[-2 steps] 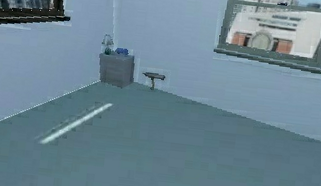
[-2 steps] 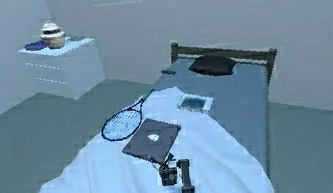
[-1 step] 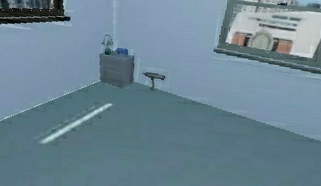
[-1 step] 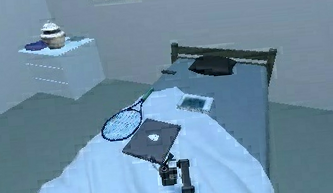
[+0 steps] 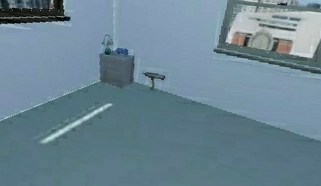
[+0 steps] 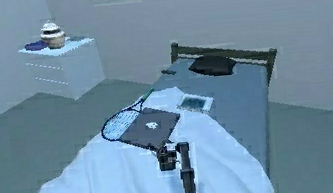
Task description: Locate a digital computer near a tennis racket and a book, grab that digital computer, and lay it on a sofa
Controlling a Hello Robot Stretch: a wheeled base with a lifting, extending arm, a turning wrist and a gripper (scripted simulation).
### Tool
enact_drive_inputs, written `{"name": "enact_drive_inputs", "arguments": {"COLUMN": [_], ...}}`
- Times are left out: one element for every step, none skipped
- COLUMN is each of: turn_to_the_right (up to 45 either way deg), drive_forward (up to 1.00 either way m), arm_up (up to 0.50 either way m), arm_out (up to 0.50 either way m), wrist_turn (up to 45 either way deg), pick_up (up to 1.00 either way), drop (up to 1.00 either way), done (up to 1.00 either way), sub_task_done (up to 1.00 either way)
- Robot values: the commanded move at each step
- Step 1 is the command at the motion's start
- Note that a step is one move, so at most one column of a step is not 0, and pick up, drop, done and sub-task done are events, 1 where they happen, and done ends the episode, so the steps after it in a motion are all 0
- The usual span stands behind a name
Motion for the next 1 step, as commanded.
{"name": "enact_drive_inputs", "arguments": {"turn_to_the_right": [0.0], "drive_forward": [0.0], "arm_up": [0.44], "arm_out": [0.0], "wrist_turn": [0.0], "pick_up": [0.0], "drop": [0.0], "done": [0.0], "sub_task_done": [0.0]}}
